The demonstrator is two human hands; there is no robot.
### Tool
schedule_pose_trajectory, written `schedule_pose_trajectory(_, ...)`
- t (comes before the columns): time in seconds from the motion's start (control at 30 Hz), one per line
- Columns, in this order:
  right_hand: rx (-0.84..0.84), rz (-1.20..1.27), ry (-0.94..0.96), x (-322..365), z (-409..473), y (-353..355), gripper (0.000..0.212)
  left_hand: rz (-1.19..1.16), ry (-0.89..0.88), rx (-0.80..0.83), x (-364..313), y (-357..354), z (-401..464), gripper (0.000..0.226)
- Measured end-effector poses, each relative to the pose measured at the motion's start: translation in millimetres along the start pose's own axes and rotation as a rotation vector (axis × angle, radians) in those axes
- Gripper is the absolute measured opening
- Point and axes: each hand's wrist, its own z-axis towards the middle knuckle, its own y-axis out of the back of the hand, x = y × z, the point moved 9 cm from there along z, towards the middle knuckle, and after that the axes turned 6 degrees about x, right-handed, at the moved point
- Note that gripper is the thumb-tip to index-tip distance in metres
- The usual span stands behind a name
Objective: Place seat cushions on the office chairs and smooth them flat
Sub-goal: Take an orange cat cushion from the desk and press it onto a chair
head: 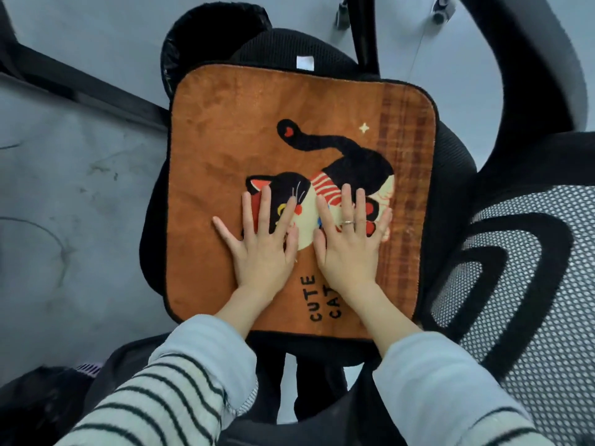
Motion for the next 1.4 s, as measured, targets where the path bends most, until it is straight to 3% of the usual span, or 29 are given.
schedule_pose_trajectory(0.1,0.061,-0.032,-0.022,-20.1,-21.3,5.7,0.054,-0.086,0.141,0.100,26.2,-7.0,-29.0,0.058)
schedule_pose_trajectory(0.2,0.101,0.017,-0.244,-48.3,-61.3,-3.3,0.058,-0.205,0.311,0.196,42.0,-21.8,-59.3,0.065)
schedule_pose_trajectory(0.27,0.096,0.070,-0.356,-50.3,-78.6,-14.1,0.060,-0.229,0.367,0.197,40.9,-29.2,-66.5,0.068)
schedule_pose_trajectory(0.43,0.029,0.078,-0.411,-45.4,-72.5,-34.0,0.066,-0.139,0.404,0.137,41.1,-45.1,-60.0,0.071)
schedule_pose_trajectory(0.63,0.096,0.081,-0.432,-39.8,-75.2,-31.6,0.064,-0.144,0.390,0.160,38.3,-40.3,-61.0,0.069)
schedule_pose_trajectory(0.77,0.269,0.153,-0.405,-14.8,-100.2,-29.6,0.065,-0.238,0.421,0.270,13.9,-42.1,-85.6,0.067)
schedule_pose_trajectory(0.97,0.435,0.117,-0.216,-7.1,-131.8,-41.0,0.071,-0.157,0.278,0.452,-2.1,-67.9,-113.2,0.074)
schedule_pose_trajectory(1.23,0.528,0.052,-0.209,-1.2,-121.6,-54.7,0.074,-0.085,0.279,0.456,-7.1,-69.5,-107.5,0.083)
schedule_pose_trajectory(1.4,0.715,0.118,-0.135,-7.6,-121.4,-24.9,0.069,-0.055,0.133,0.609,1.4,-39.2,-112.1,0.069)
